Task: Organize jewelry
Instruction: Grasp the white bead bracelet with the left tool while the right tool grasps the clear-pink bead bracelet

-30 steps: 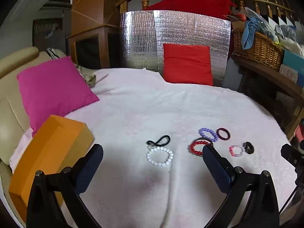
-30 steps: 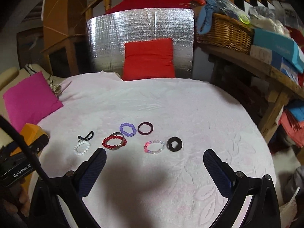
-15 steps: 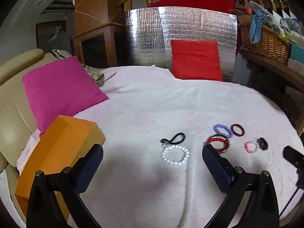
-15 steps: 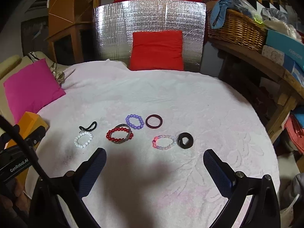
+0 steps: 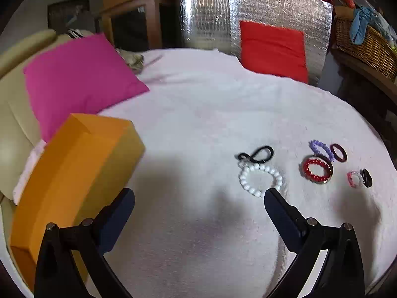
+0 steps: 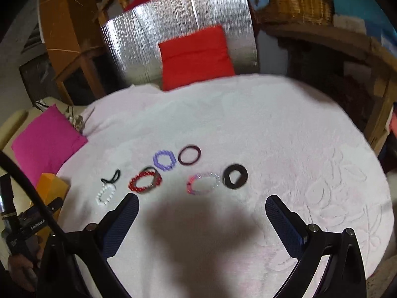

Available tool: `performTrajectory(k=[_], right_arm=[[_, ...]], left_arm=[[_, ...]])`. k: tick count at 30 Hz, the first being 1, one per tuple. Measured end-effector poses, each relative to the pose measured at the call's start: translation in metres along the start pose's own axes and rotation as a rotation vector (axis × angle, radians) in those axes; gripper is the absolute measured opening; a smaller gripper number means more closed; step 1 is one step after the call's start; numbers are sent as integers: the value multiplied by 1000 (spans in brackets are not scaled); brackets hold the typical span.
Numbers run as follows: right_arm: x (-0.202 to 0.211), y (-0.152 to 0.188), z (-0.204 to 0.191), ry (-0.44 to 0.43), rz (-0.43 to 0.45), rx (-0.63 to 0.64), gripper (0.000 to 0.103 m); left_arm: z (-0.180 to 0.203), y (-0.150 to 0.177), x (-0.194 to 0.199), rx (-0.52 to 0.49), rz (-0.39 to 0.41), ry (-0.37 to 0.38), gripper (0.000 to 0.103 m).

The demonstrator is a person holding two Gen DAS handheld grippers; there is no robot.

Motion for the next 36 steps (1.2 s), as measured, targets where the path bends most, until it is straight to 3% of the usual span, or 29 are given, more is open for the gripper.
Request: performTrajectory(k=[6,11,15,17,22,27,36], right_arm=[[-16,-9,26,1,-92,-16,103],[-28,-10,39,13,-115,-22,102],[-47,-17,40,8,-147,-20,96],[-58,-22,41,-8,-168,-33,86],[-86,-28,43,-114,-249,-119,65],[-100,-24,22,-278,-323,-157,60],[-125,-29,19,-124,-314,-260,60]], left_arm=[[20,0,-17,-37,-62,54,103],[39,-5,-28,-79,-93,62,103],[47,-10,-44,-83,-138,60,103],[48,-14,-51,-83,-155,58,103],[52,-21,-67,-101,-176,40,103],[51,-21,-70,-86,-188,81,103],[45,-19,-76,-53,-215,120,103]])
Point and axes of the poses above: each gripper's, at about its wrist camera, not at the fingertips, and x roughly against the way its jaws point, z to its right, y to its underside, the point moved 3 cm from there along -x, roughly the way its jaws point, and after that the axes turned 11 degrees about -z, right-handed, at the moved point
